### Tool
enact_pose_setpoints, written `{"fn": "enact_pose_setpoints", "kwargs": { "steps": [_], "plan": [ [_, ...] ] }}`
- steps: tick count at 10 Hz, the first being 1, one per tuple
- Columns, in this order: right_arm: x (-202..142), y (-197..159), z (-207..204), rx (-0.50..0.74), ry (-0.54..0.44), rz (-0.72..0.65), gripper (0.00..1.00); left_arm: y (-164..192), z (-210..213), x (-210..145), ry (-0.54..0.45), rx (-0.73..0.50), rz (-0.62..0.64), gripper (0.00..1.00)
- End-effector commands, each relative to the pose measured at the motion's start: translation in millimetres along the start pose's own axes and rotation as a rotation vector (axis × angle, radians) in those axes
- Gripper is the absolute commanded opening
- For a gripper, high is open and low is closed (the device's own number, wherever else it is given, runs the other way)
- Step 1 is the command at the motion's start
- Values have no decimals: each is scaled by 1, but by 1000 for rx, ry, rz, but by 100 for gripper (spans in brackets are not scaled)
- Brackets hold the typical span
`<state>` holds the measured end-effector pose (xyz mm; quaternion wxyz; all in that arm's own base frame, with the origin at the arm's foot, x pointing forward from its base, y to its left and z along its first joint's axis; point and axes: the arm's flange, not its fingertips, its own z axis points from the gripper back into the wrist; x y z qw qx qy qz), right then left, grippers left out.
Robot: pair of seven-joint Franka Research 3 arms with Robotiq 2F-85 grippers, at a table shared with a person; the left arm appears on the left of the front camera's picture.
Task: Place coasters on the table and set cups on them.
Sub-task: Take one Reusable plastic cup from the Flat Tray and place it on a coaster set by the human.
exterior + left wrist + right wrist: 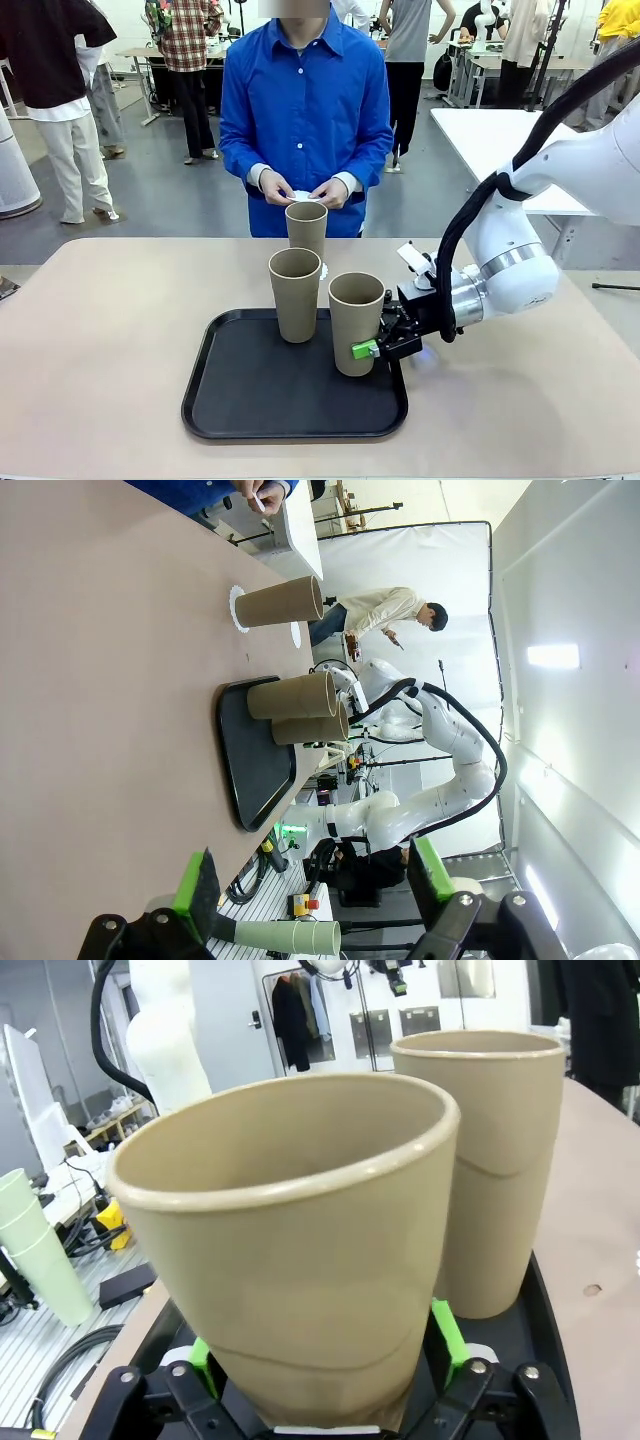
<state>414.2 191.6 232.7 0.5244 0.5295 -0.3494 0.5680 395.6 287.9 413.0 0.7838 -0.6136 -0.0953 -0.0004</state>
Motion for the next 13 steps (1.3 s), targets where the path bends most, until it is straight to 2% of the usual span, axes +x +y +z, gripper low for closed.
{"fn": "enact_pose_setpoints", "kwargs": {
  "steps": [1, 2, 4, 5, 10, 13],
  "plan": [
    [-5, -2, -2, 25, -2, 64, 40, -3, 2, 1, -13, -7, 2, 100],
    [-4, -2, -1, 20, -7, 65, 0, -3, 2, 1, -13, -7, 2, 100],
    [7, 4, 10, -13, -7, 81, 0, -3, 2, 1, -13, -7, 2, 100],
    [29, 13, 25, -67, -23, 64, 68, -3, 2, 1, -13, -7, 2, 100],
    [159, 56, 117, -228, -46, 23, 68, -3, 2, 1, -13, -7, 2, 100],
    [194, 67, 137, -262, -67, 53, 68, -3, 2, 1, -13, -7, 2, 100]
  ]
}}
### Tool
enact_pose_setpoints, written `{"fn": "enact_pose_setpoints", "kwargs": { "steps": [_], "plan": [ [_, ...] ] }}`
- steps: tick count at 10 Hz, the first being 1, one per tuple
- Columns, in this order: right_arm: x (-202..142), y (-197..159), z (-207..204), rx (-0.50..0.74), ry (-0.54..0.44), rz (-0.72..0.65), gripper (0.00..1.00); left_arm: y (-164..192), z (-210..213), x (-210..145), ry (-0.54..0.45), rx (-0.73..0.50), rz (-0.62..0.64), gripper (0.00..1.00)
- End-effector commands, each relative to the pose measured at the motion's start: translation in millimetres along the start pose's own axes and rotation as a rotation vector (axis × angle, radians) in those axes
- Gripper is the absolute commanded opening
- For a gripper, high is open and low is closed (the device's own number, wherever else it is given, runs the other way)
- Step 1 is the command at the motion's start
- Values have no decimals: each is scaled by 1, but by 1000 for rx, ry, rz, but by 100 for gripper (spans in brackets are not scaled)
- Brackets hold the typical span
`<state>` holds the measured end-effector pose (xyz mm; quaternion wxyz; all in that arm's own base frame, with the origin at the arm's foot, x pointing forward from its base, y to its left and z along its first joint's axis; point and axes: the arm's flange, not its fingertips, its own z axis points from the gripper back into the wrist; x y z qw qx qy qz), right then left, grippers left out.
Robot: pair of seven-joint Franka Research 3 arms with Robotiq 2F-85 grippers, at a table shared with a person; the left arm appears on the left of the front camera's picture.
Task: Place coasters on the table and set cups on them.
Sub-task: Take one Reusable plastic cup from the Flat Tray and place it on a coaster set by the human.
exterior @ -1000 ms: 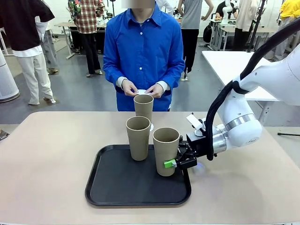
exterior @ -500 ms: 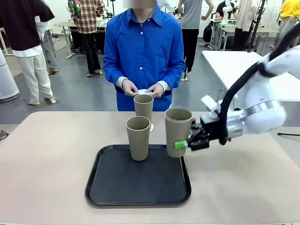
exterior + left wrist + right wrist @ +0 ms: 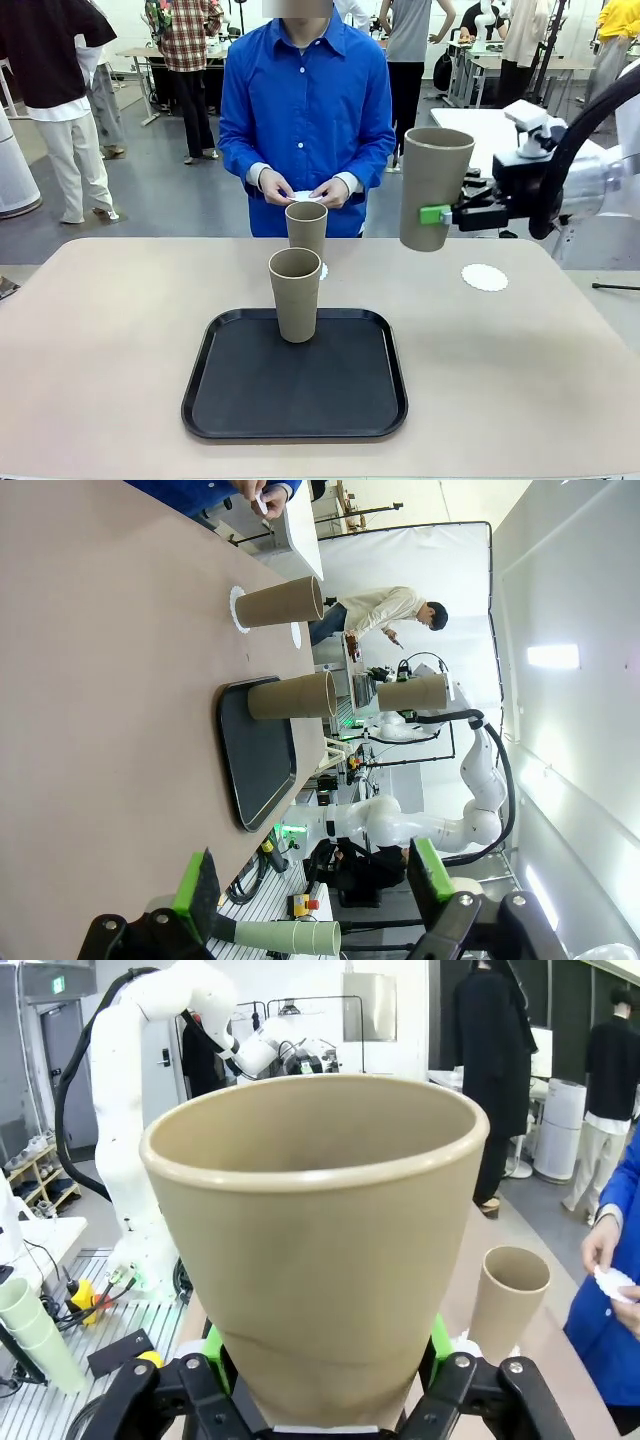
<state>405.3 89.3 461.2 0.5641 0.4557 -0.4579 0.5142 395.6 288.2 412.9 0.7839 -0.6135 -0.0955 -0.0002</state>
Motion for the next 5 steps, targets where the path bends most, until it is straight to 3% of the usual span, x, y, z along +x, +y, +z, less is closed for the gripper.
{"fn": "enact_pose_setpoints", "kwargs": {
  "steps": [1, 5],
  "plan": [
    [-5, 3, -1, 30, 2, -21, 68, -3, 2, 1, -13, -7, 2, 100],
    [0, 0, 0, 0, 0, 0, 68, -3, 2, 1, -13, -7, 2, 100]
  ]
}}
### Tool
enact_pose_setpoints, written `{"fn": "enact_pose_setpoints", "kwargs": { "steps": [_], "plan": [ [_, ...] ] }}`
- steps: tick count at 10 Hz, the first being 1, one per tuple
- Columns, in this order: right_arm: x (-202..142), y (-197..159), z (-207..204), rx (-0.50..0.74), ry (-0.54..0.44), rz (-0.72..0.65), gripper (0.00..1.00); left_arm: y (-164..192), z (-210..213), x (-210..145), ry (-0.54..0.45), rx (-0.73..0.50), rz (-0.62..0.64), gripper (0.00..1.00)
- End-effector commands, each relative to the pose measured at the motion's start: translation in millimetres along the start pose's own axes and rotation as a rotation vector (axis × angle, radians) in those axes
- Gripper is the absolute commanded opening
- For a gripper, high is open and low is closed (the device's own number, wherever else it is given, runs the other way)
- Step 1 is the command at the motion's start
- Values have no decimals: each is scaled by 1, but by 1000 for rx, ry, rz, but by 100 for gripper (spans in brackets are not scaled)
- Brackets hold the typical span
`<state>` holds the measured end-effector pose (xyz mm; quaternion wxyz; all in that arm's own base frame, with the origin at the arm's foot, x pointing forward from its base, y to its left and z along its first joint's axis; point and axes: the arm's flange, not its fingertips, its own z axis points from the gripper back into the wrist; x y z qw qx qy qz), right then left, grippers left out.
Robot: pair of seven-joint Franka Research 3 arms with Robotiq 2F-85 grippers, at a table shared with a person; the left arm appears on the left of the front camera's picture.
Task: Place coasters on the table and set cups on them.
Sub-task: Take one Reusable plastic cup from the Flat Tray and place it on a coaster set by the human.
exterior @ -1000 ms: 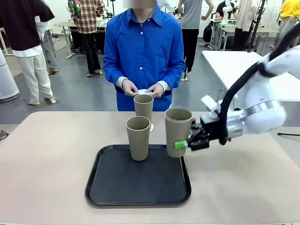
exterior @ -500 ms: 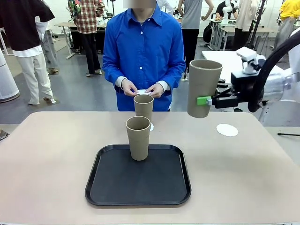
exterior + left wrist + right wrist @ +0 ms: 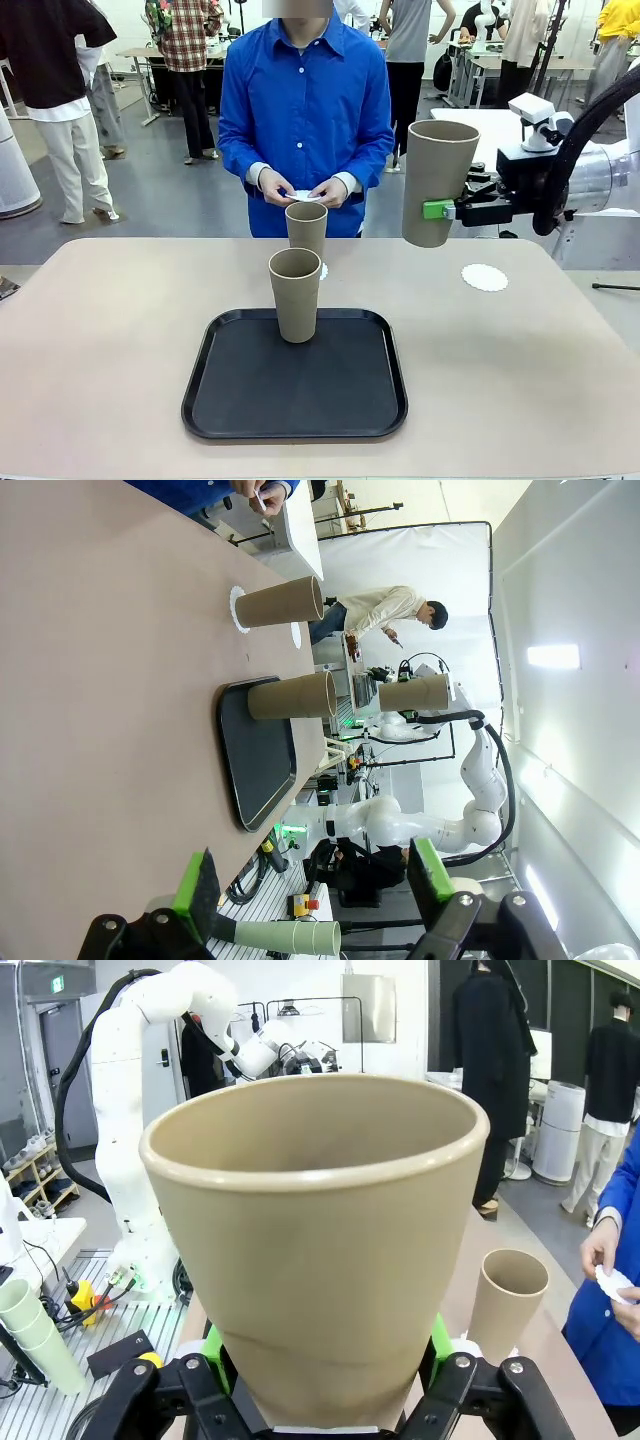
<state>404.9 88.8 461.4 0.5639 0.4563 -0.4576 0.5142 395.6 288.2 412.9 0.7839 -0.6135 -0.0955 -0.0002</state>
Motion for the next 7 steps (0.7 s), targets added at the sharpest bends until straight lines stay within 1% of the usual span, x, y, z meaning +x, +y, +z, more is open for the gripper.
{"fn": "enact_pose_setpoints", "kwargs": {
  "steps": [1, 2, 3, 5, 6, 7],
  "plan": [
    [0, 0, 0, 0, 0, 0, 83, -3, 2, 1, -13, -7, 2, 100],
    [-4, -36, 28, -109, -40, -24, 83, -3, 2, 1, -13, -7, 2, 100],
    [-9, -68, 57, -168, -67, -57, 83, -3, 2, 1, -13, -7, 2, 100],
    [-25, -118, 108, -285, -47, -115, 83, -3, 2, 1, -13, -7, 2, 100],
    [-37, -142, 133, -344, -36, -167, 83, -3, 2, 1, -13, -7, 2, 100],
    [-48, -161, 155, -378, -27, -192, 83, -3, 2, 1, -13, -7, 2, 100]
  ]
}}
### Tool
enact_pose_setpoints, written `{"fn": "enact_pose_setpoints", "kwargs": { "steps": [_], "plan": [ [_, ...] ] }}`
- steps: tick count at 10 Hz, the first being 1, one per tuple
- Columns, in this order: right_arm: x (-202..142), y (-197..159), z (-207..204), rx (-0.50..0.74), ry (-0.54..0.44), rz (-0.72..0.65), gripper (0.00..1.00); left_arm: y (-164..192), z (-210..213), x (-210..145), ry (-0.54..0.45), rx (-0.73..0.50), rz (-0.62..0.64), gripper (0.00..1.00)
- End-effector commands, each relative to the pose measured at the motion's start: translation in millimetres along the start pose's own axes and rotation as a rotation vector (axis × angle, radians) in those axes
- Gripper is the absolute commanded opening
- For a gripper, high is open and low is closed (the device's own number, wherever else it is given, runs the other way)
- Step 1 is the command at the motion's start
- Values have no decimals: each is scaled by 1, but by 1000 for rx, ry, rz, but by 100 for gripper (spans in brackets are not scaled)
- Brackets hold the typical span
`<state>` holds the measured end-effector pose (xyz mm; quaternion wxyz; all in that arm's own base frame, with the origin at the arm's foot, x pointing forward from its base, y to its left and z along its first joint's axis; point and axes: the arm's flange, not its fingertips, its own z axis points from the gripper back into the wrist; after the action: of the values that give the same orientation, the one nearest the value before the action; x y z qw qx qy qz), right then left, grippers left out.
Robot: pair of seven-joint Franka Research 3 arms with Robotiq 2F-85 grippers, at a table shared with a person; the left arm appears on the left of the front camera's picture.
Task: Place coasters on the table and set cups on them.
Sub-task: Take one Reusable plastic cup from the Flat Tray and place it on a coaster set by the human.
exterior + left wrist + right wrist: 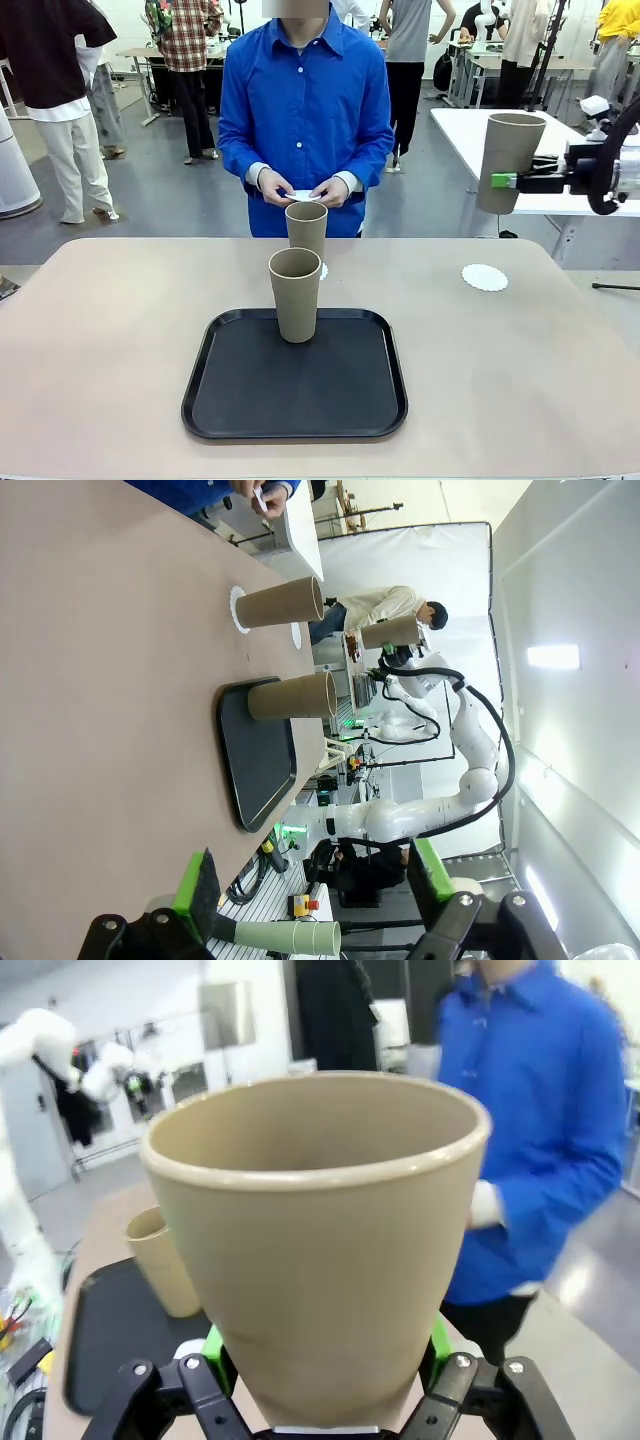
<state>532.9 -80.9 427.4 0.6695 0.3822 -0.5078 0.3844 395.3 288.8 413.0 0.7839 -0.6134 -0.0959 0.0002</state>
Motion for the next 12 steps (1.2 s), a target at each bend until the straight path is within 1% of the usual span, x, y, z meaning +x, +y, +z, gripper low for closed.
{"fn": "enact_pose_setpoints", "kwargs": {
  "steps": [1, 3, 5, 6, 11, 12],
  "plan": [
    [3, -33, 0, -38, 12, -52, 83, -3, 1, 1, -12, -7, 2, 100],
    [-4, -54, 16, -97, 18, -59, 83, -3, 1, 1, -12, -7, 2, 100],
    [-8, -59, 21, -135, 13, -41, 83, -3, 1, 1, -12, -7, 2, 100],
    [-12, -55, 21, -89, 34, -35, 83, -3, 1, 1, -12, -7, 2, 100],
    [-12, -56, 24, -97, 39, -34, 83, -3, 1, 1, -12, -7, 2, 100],
    [-31, -62, 14, 29, 38, -58, 83, -3, 1, 1, -12, -7, 2, 100]
  ]
}}
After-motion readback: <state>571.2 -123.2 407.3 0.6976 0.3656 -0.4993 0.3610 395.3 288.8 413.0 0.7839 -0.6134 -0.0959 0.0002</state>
